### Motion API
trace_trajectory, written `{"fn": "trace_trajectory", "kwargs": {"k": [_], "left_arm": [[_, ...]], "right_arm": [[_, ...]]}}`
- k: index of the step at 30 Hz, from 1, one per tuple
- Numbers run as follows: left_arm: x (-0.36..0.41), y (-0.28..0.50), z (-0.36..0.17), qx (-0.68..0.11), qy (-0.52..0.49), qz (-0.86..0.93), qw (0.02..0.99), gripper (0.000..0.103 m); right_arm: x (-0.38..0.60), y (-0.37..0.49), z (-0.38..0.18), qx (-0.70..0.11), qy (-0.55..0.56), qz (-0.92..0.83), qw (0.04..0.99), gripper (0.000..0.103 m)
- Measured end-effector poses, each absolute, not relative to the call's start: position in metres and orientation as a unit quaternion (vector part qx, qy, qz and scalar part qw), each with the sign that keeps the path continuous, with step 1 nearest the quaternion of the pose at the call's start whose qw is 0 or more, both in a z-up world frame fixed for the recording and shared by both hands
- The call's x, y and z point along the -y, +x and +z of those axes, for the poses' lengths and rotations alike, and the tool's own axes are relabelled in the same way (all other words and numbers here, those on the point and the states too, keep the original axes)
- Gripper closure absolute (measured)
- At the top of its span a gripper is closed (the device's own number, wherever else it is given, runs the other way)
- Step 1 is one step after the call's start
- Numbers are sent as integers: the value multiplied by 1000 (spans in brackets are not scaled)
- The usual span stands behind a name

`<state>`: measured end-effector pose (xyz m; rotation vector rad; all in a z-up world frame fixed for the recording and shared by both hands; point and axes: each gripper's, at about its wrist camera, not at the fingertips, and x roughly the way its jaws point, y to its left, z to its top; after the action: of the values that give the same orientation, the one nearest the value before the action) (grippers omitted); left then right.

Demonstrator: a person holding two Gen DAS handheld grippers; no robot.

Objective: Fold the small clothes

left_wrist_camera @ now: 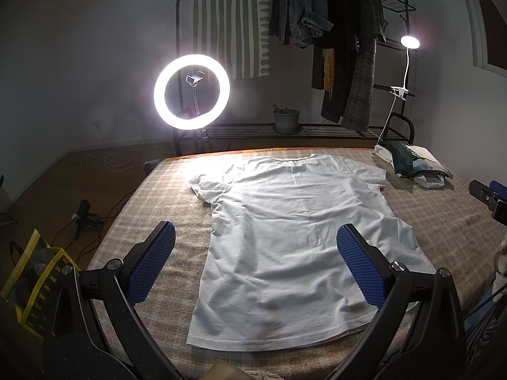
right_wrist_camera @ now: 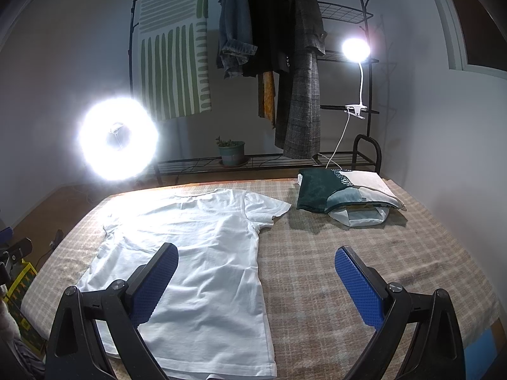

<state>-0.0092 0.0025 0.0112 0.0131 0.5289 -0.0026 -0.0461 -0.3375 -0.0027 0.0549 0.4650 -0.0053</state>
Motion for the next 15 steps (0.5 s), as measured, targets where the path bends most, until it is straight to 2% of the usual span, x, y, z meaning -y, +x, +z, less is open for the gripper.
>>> {"fn": "trace_trajectory", "kwargs": {"k": [15], "left_arm": [[-5, -9, 10, -263, 6, -1, 965, 0]], "right_arm": [[332, -44, -4, -233, 26, -1, 972, 3]]}}
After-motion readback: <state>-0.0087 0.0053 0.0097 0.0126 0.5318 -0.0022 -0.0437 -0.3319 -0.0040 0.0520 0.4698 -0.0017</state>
